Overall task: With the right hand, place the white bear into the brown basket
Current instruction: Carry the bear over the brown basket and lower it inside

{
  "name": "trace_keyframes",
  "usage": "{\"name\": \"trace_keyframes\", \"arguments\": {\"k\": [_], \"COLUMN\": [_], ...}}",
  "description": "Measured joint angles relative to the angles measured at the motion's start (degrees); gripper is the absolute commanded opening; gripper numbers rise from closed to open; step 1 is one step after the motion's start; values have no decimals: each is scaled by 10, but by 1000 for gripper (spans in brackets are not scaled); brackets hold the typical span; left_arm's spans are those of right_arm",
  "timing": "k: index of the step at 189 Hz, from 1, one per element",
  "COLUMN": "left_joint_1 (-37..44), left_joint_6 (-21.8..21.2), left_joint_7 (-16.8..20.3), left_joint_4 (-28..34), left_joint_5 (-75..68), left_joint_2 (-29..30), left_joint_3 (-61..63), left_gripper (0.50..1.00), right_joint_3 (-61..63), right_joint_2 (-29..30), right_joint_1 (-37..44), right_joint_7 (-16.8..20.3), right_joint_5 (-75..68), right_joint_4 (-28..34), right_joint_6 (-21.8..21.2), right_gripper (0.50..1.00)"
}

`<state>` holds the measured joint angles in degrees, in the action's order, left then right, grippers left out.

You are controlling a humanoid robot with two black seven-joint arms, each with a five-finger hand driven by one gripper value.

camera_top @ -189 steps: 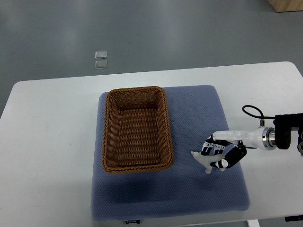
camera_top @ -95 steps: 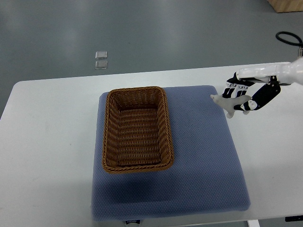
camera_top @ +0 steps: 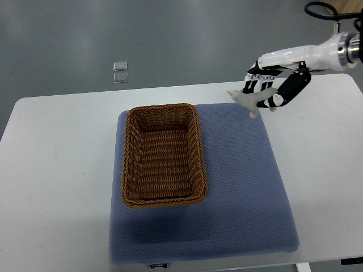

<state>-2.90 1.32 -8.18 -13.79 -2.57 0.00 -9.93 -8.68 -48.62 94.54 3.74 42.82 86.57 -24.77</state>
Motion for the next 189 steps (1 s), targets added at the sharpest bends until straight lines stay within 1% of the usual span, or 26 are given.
{"name": "trace_keyframes", "arguments": {"k": [34, 54, 68, 101, 115, 138, 189], "left_joint_1": [0, 0, 0, 0, 0, 0, 0], "left_joint_6": [0, 0, 0, 0, 0, 0, 0], "left_joint_7": [0, 0, 0, 0, 0, 0, 0], "left_joint_4": [1, 1, 1, 1, 1, 2, 2], "left_joint_5": [0, 0, 0, 0, 0, 1, 1], "left_joint_2": [0, 0, 0, 0, 0, 0, 0], "left_joint_3": [0, 0, 0, 0, -1, -2, -2], "left_gripper": [1000, 1000, 1000, 1000, 1000, 1000, 1000], "right_joint_3": [-5, -7, -8, -7, -7, -7, -7], "right_joint_2": [159, 240, 296, 405, 435, 465, 486], "right_joint_1": [2, -9, -28, -88, -113, -147, -187], "right_joint_7": [4, 4, 4, 4, 4, 3, 3], "right_joint_5": [-32, -33, -33, -27, -25, -15, -3], "right_joint_4": [-115, -166, -210, -307, -335, -364, -395], "right_joint_6": [6, 14, 26, 40, 46, 56, 88], "right_gripper": [500, 500, 500, 500, 500, 500, 500]}}
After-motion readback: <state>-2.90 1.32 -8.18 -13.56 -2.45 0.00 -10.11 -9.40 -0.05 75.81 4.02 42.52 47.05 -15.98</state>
